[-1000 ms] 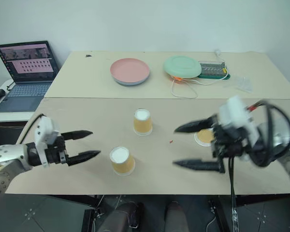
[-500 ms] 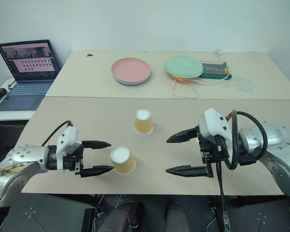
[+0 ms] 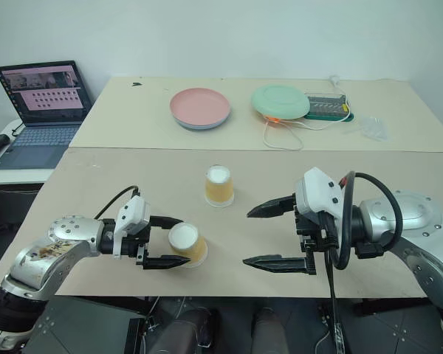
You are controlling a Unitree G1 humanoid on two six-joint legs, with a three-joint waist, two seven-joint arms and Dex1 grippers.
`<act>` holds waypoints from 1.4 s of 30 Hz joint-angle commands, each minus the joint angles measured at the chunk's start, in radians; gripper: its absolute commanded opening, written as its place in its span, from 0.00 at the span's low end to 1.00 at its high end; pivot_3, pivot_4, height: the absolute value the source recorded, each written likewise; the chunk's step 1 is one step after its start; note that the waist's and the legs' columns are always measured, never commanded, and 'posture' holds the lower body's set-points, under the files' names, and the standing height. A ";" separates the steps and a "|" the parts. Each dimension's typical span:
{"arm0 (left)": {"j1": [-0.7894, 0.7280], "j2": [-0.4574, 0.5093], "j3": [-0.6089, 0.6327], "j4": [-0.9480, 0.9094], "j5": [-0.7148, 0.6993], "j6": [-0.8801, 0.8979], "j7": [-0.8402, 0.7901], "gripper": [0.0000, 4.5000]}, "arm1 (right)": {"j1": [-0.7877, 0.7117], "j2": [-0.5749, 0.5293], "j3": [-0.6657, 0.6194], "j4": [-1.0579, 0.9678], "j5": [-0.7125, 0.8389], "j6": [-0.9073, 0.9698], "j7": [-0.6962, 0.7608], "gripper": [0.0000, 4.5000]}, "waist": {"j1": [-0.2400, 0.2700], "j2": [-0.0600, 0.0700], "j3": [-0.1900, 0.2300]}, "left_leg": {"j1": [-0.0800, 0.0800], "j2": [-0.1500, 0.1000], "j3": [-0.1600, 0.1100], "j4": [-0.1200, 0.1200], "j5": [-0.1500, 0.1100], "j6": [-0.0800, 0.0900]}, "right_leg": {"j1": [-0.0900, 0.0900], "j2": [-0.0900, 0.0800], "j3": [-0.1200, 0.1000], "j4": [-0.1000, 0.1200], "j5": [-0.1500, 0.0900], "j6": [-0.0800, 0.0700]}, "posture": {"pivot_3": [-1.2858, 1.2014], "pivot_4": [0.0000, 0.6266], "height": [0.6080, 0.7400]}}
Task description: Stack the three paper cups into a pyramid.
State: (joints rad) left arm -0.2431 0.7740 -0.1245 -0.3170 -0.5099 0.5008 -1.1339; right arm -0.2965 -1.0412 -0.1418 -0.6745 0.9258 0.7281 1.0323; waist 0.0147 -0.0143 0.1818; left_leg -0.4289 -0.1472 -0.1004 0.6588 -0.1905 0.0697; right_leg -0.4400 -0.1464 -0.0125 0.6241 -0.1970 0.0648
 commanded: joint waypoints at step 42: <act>-0.487 -0.614 -0.246 0.703 0.313 -0.212 0.077 0.82 | 0.052 -0.007 -0.142 -0.021 -0.013 0.000 -0.088 1.00 | 0.027 -0.002 -0.001 | 0.002 -0.001 0.001 0.005 0.000 0.002 | 0.007 0.000 -0.001 -0.003 0.003 0.004 | 0.52 0.24 0.81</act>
State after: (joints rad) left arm -0.7121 0.1728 -0.3608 0.3539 -0.2188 0.3088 -1.0663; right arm -0.2429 -1.0428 -0.2444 -0.6765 0.8888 0.7278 0.9499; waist 0.0416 -0.0161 0.1809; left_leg -0.4267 -0.1483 -0.0990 0.6636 -0.1904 0.0713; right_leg -0.4334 -0.1462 -0.0137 0.6216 -0.1937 0.0690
